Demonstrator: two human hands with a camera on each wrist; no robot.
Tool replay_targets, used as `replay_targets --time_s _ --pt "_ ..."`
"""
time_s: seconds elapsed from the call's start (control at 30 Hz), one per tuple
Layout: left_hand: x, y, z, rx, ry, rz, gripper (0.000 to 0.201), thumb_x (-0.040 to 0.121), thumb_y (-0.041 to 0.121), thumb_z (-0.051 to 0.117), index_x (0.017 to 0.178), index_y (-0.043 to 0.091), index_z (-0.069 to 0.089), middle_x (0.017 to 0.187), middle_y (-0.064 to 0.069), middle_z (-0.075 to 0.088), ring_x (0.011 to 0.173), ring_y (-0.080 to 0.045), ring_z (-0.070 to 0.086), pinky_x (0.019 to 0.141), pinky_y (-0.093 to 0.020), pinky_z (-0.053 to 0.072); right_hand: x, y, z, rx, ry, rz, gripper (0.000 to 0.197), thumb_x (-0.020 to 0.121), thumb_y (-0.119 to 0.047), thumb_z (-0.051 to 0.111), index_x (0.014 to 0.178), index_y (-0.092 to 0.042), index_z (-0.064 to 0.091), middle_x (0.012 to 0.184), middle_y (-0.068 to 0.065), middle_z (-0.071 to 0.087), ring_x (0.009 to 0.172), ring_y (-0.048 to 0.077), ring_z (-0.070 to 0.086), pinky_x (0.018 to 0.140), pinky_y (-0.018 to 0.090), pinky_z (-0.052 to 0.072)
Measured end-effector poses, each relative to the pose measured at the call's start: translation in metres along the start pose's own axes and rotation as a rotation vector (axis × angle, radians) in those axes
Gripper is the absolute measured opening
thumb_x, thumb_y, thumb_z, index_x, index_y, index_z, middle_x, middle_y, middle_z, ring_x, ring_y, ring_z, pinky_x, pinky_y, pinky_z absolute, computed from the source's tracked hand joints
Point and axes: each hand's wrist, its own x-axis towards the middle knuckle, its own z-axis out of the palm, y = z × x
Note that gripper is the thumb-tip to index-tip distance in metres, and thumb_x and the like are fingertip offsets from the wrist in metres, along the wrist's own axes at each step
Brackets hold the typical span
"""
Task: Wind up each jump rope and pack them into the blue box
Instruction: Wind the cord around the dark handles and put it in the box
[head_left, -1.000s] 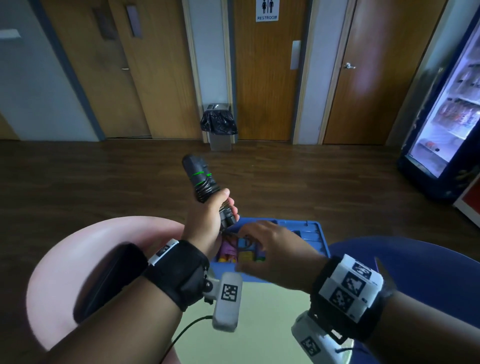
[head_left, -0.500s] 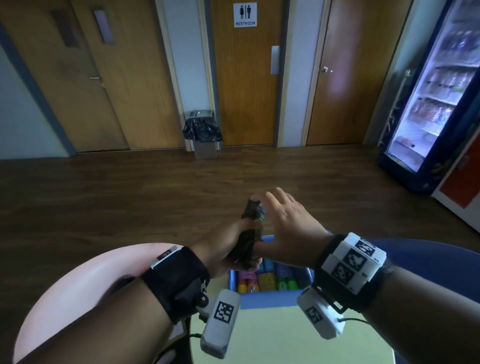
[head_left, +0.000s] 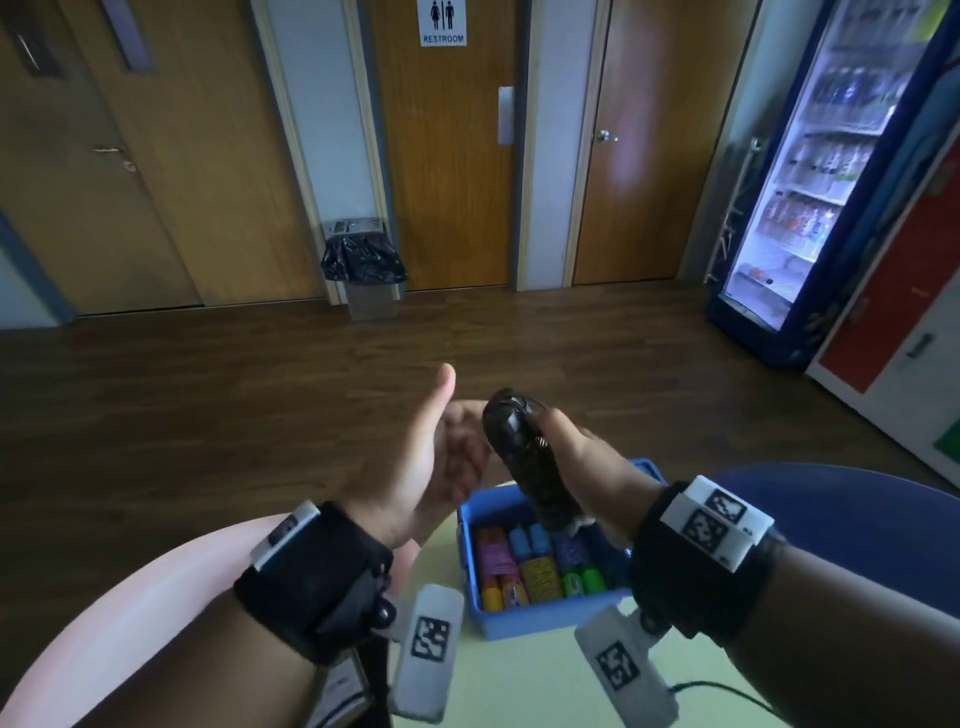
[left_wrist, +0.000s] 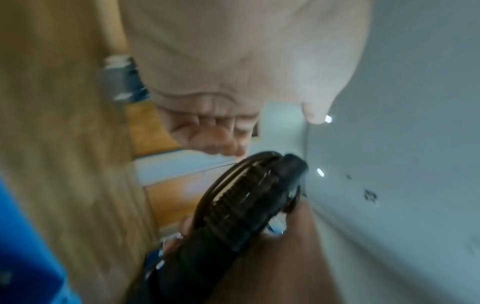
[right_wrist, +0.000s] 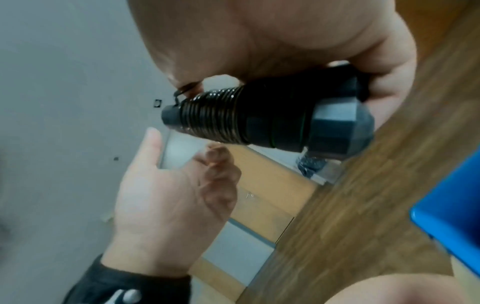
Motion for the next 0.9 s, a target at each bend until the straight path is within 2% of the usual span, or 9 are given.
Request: replay_targets --time_s 0.1,0.2,0.27,0.37,0.43,0.5,0.63,0.7,0.9 --pt "0.001 -0.008 0.006 0.249 0.132 0.372 0.054 0.08 0.067 0.062 0.103 0.018 0.069 0.085 -0.001 0.071 0.079 -0.005 0.064 0.072 -0.021 0.05 -0.005 -0.002 0.019 0.222 -0.108 0.251 0.065 0.078 -0.068 0.043 0.08 -0.008 0.068 0.07 0.013 0.061 0.069 0.031 0.059 0.068 0.045 0.046" --pt "0.006 -0.021 0.015 0.238 0.216 0.435 0.035 0.077 0.056 0.063 0.095 0.026 0.068 0.09 -0.003 0.072 0.087 -0.014 0.067 0.086 -0.041 0.052 -0.008 -0.009 0.034 0.303 -0.218 0.317 0.076 0.083 -0.066 0.039 0.107 -0.001 0.068 0.086 0.019 0.065 0.078 0.036 0.063 0.077 0.053 0.052" --pt "0.009 -0.026 0.015 0.153 0.303 0.433 0.029 0.076 0.054 0.062 0.09 0.029 0.067 0.087 -0.001 0.071 0.086 -0.018 0.067 0.087 -0.05 0.052 -0.011 -0.017 0.038 0.294 -0.208 0.312 0.067 0.09 -0.061 0.038 0.109 -0.004 0.069 0.093 0.021 0.072 0.083 0.039 0.07 0.083 0.06 0.054" --pt "0.006 -0.028 0.007 0.205 0.347 0.49 0.03 0.077 0.053 0.059 0.095 0.03 0.063 0.086 0.001 0.07 0.083 -0.021 0.067 0.078 -0.042 0.054 -0.009 -0.022 0.037 0.037 -0.128 0.123 0.045 0.094 -0.049 0.04 0.1 -0.014 0.067 0.101 0.017 0.073 0.093 0.032 0.072 0.079 0.061 0.058" --pt "0.003 -0.032 -0.004 0.301 0.312 0.513 0.03 0.079 0.049 0.06 0.103 0.032 0.059 0.083 -0.001 0.068 0.077 -0.027 0.066 0.067 -0.04 0.052 -0.005 -0.024 0.031 -0.199 -0.098 -0.022 0.032 0.095 -0.04 0.043 0.084 -0.019 0.063 0.089 0.009 0.07 0.083 0.024 0.068 0.08 0.052 0.06" --pt "-0.001 -0.034 -0.014 0.41 0.258 0.517 0.029 0.081 0.035 0.064 0.108 0.035 0.056 0.082 0.001 0.067 0.074 -0.018 0.065 0.068 -0.037 0.052 0.0 -0.027 0.019 -0.342 -0.03 -0.116 0.034 0.093 -0.033 0.046 0.07 -0.014 0.063 0.07 0.004 0.069 0.066 0.019 0.065 0.071 0.047 0.058" --pt "-0.011 -0.029 -0.027 0.523 0.126 0.486 0.042 0.08 0.013 0.068 0.109 0.037 0.051 0.089 0.005 0.067 0.078 -0.012 0.063 0.074 -0.031 0.052 0.003 -0.032 0.003 -0.658 0.05 -0.423 0.022 0.086 -0.027 0.046 0.075 -0.016 0.06 0.066 -0.001 0.065 0.065 0.02 0.062 0.063 0.042 0.055" --pt "-0.016 -0.024 -0.028 0.439 0.107 0.461 0.041 0.079 0.009 0.067 0.107 0.033 0.051 0.085 -0.001 0.067 0.074 -0.026 0.064 0.07 -0.041 0.053 0.0 -0.03 0.003 -0.729 0.105 -0.571 0.02 0.086 -0.03 0.042 0.076 -0.017 0.055 0.063 -0.003 0.058 0.062 0.021 0.056 0.058 0.041 0.05" --pt "-0.023 -0.017 -0.02 0.131 0.1 0.425 0.034 0.081 0.026 0.067 0.112 0.015 0.06 0.082 -0.021 0.064 0.066 -0.032 0.063 0.064 -0.04 0.053 -0.011 -0.029 0.014 -0.747 0.177 -0.844 0.024 0.085 -0.031 0.034 0.084 -0.019 0.055 0.072 -0.002 0.055 0.063 0.027 0.053 0.055 0.043 0.048"
